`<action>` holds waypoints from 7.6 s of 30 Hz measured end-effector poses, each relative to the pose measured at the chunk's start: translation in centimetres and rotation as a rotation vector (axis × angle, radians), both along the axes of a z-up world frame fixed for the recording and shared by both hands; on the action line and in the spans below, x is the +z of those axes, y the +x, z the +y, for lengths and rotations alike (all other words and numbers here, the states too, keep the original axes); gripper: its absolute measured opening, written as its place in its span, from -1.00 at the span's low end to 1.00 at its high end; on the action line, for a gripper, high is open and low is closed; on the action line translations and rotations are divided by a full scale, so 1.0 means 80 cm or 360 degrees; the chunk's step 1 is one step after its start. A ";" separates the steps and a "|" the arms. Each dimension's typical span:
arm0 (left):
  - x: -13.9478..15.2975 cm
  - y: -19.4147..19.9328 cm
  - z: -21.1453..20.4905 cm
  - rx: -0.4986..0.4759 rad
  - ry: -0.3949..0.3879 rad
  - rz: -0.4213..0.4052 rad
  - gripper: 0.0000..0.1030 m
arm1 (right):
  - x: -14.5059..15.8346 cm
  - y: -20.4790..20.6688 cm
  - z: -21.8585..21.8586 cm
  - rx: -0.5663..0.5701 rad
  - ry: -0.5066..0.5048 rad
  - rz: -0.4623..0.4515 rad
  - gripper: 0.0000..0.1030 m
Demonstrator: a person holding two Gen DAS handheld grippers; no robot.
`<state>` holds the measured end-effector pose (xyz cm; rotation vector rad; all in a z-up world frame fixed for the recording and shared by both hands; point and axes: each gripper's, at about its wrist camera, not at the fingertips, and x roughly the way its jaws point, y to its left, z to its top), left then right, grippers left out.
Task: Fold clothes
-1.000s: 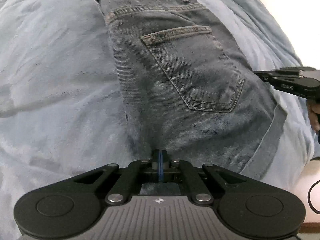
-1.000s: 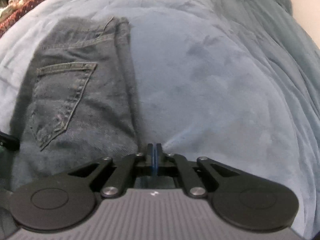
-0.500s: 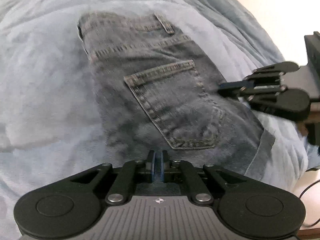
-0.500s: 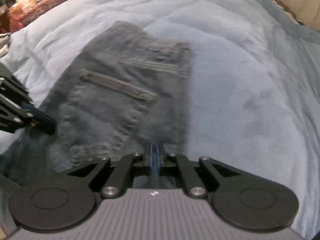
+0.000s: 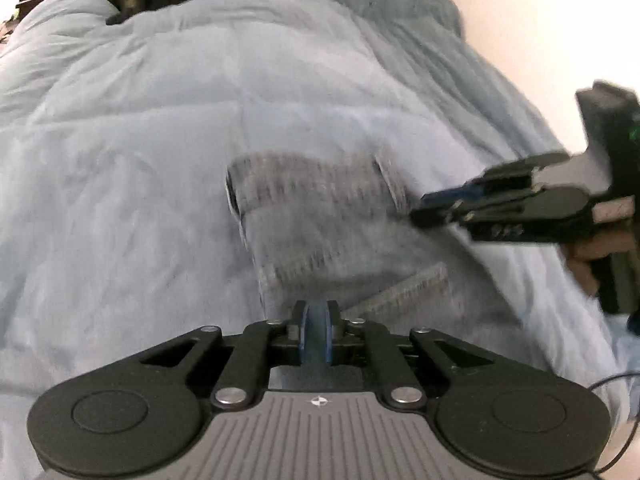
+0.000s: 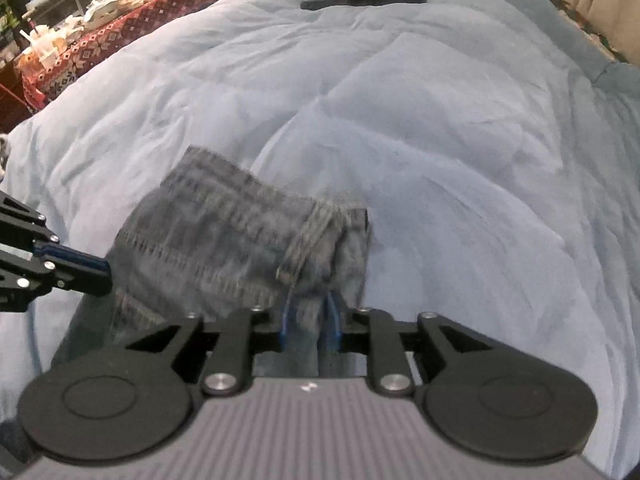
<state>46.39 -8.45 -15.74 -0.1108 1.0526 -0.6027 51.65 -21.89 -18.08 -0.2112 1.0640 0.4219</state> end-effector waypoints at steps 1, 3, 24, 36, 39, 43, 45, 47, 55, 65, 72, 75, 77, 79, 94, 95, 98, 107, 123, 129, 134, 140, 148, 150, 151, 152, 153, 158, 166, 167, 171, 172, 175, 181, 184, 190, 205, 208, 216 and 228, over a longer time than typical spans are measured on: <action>0.001 0.007 0.001 0.0011 -0.0017 0.0000 -0.87 | -0.002 0.009 -0.001 -0.0016 0.0029 0.0007 -0.48; -0.001 0.019 0.001 0.0022 -0.0040 -0.0005 -0.87 | -0.007 0.026 -0.005 -0.0057 0.0110 0.0055 -0.49; -0.015 0.031 -0.012 -0.0075 -0.0056 -0.0055 -0.83 | -0.025 0.013 0.010 -0.0024 -0.0232 -0.0178 -0.49; -0.006 0.027 0.039 0.0005 -0.0150 0.0067 -0.89 | 0.044 -0.013 0.009 -0.0093 -0.0093 -0.0273 -0.55; -0.026 0.039 0.031 0.0010 -0.0156 0.0104 -0.92 | 0.043 -0.023 0.032 0.0003 -0.0052 -0.0228 -0.60; -0.039 0.051 0.020 0.0013 -0.0161 0.0087 -0.90 | -0.009 -0.009 0.030 -0.0015 -0.0151 -0.0068 -0.78; -0.043 0.055 0.008 -0.0017 -0.0136 0.0064 -0.91 | -0.027 -0.001 0.014 -0.0051 -0.0137 -0.0039 -1.00; -0.047 0.057 -0.005 -0.0062 -0.0088 0.0030 -0.90 | -0.033 0.004 0.004 -0.0075 -0.0099 -0.0016 -1.00; -0.040 0.063 -0.009 -0.0087 -0.0041 0.0009 -0.91 | -0.011 0.000 0.011 -0.0091 -0.0129 -0.0060 -0.93; -0.008 -0.019 0.013 -0.0197 -0.0127 0.0108 -0.91 | 0.026 -0.090 0.032 -0.0013 -0.0070 -0.0003 -0.91; -0.067 -0.046 -0.025 -0.0252 -0.0022 0.0143 -0.92 | -0.009 -0.122 -0.002 -0.0119 -0.0122 0.0040 -0.98; -0.064 -0.049 -0.024 -0.0242 -0.0010 0.0146 -0.92 | -0.009 -0.135 -0.010 -0.0134 -0.0162 0.0032 -0.98; -0.053 -0.054 -0.018 -0.0246 -0.0018 0.0163 -0.92 | -0.002 -0.142 -0.014 -0.0172 -0.0188 0.0026 -0.98; -0.035 -0.066 -0.009 -0.0241 -0.0042 0.0167 -0.92 | 0.010 -0.151 -0.016 -0.0209 -0.0209 0.0004 -0.95; -0.037 -0.165 -0.044 -0.0308 -0.0063 0.0233 -0.88 | -0.010 -0.247 -0.028 -0.0202 -0.0230 0.0038 -0.91; -0.035 -0.170 -0.044 -0.0335 -0.0060 0.0238 -0.88 | -0.008 -0.251 -0.033 -0.0211 -0.0259 0.0047 -0.91; -0.024 -0.186 -0.040 -0.0404 -0.0024 0.0230 -0.88 | 0.002 -0.263 -0.044 -0.0236 -0.0310 0.0074 -0.90; 0.026 -0.157 0.024 -0.0172 0.0031 0.0078 -0.56 | 0.045 -0.241 0.003 -0.0154 -0.0156 -0.0050 -0.63; -0.044 -0.084 0.065 0.0009 -0.0092 0.0195 -0.78 | -0.011 -0.132 0.161 0.0000 0.0108 0.0013 -0.61; -0.064 -0.088 0.061 -0.0039 -0.0075 0.0258 -0.77 | -0.060 -0.115 0.165 0.0043 -0.0020 0.0114 -0.66; -0.085 -0.072 0.086 0.0040 -0.0148 0.0416 -0.74 | -0.055 -0.105 0.143 -0.0048 0.0102 0.0174 -0.71; -0.079 -0.064 0.086 0.0003 -0.0172 0.0442 -0.73 | -0.038 -0.109 0.130 -0.0091 0.0157 0.0175 -0.71; -0.063 -0.068 0.095 -0.0010 -0.0149 0.0476 -0.71 | 0.012 -0.154 0.043 -0.0263 -0.0010 0.0075 -0.62; -0.054 -0.070 0.094 -0.0017 -0.0148 0.0464 -0.61 | 0.014 -0.165 0.015 -0.0305 -0.0078 0.0082 -0.51; -0.051 -0.070 0.094 -0.0022 -0.0146 0.0456 -0.60 | 0.014 -0.171 -0.001 -0.0333 -0.0114 0.0089 -0.48; -0.047 -0.071 0.093 -0.0029 -0.0143 0.0450 -0.60 | 0.015 -0.177 -0.017 -0.0361 -0.0149 0.0095 -0.45; -0.044 -0.073 0.092 -0.0036 -0.0138 0.0446 -0.60 | 0.015 -0.181 -0.032 -0.0387 -0.0150 0.0104 -0.41; -0.041 -0.077 0.079 -0.0068 -0.0070 0.0417 -0.61 | 0.000 -0.180 -0.072 -0.0420 -0.0069 0.0135 -0.23; -0.057 -0.076 0.081 -0.0073 -0.0036 0.0431 -0.54 | -0.013 -0.181 -0.076 -0.0344 0.0028 0.0188 -0.85; -0.056 -0.077 0.080 -0.0084 -0.0030 0.0427 -0.54 | -0.009 -0.185 -0.068 -0.0330 -0.0016 0.0159 -0.90; -0.045 -0.077 0.087 -0.0106 -0.0056 0.0426 -0.54 | 0.025 -0.202 -0.059 -0.0352 -0.0105 0.0056 -0.98; -0.040 -0.076 0.088 -0.0113 -0.0076 0.0415 -0.54 | 0.034 -0.206 -0.060 -0.0368 -0.0122 0.0039 -0.99; -0.031 -0.071 0.088 -0.0130 -0.0139 0.0373 -0.40 | 0.041 -0.215 -0.070 -0.0413 -0.0091 0.0058 -1.00; -0.072 -0.046 0.069 -0.0046 -0.0124 0.0391 -0.32 | -0.003 -0.201 -0.062 -0.0383 -0.0138 0.0112 -1.00; -0.090 -0.045 0.063 -0.0075 -0.0098 0.0349 -0.28 | -0.016 -0.200 -0.064 -0.0374 -0.0164 0.0108 -0.99; -0.073 -0.054 0.068 -0.0094 -0.0044 0.0319 -0.29 | -0.015 -0.204 -0.083 -0.0431 -0.0210 0.0136 -1.00; -0.046 -0.155 0.056 -0.0322 0.0181 0.0247 -0.35 | 0.003 -0.245 -0.027 -0.0333 -0.0110 0.0043 -0.92; -0.058 -0.173 0.072 -0.0367 0.0234 0.0281 -0.34 | -0.010 -0.265 -0.054 -0.0375 -0.0111 0.0075 -0.94; -0.041 -0.182 0.101 -0.0317 0.0189 0.0372 -0.47 | 0.016 -0.276 -0.057 -0.0417 -0.0155 0.0089 -0.91; -0.007 -0.169 0.002 -0.0241 0.0094 0.0173 -0.62 | 0.022 -0.236 0.019 -0.0320 -0.0054 -0.0030 -0.81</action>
